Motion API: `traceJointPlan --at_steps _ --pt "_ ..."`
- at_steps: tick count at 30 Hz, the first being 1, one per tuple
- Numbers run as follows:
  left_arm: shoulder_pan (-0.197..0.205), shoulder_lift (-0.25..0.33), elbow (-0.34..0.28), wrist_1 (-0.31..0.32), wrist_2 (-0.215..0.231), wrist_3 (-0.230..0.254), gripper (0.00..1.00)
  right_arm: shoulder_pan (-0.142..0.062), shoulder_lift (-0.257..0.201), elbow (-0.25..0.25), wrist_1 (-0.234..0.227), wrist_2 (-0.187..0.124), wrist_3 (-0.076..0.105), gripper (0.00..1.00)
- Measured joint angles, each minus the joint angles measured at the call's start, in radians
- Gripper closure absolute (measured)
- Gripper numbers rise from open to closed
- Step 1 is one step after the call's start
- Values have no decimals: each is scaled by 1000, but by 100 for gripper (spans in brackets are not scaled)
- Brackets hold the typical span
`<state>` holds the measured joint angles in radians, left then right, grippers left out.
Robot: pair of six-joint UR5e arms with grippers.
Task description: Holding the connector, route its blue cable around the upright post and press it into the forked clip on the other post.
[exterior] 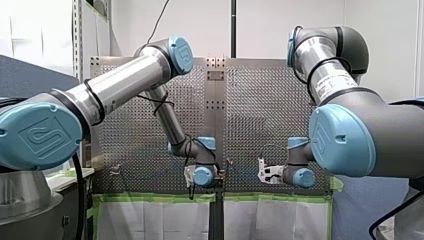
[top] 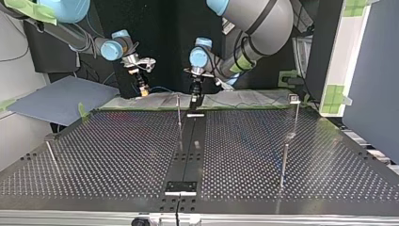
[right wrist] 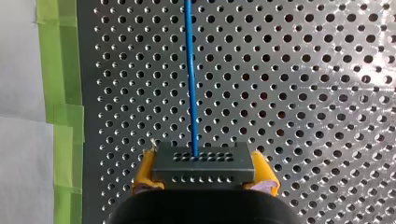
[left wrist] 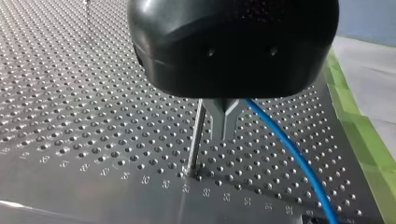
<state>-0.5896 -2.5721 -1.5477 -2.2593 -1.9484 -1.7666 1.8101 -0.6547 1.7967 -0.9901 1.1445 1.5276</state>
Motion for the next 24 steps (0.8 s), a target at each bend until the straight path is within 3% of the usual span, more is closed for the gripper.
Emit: traceJointPlan --at_steps 7,10,24 --pt "7 -1 -1 -14 -1 20 100 0 0 0 6 0 -6 100" --pt "5 0 -5 -27 -3 41 100 3 0 0 15 0 -17 100" --pt "-1 2 -30 -87 -13 105 100 -3 -2 0 104 25 -138 100"
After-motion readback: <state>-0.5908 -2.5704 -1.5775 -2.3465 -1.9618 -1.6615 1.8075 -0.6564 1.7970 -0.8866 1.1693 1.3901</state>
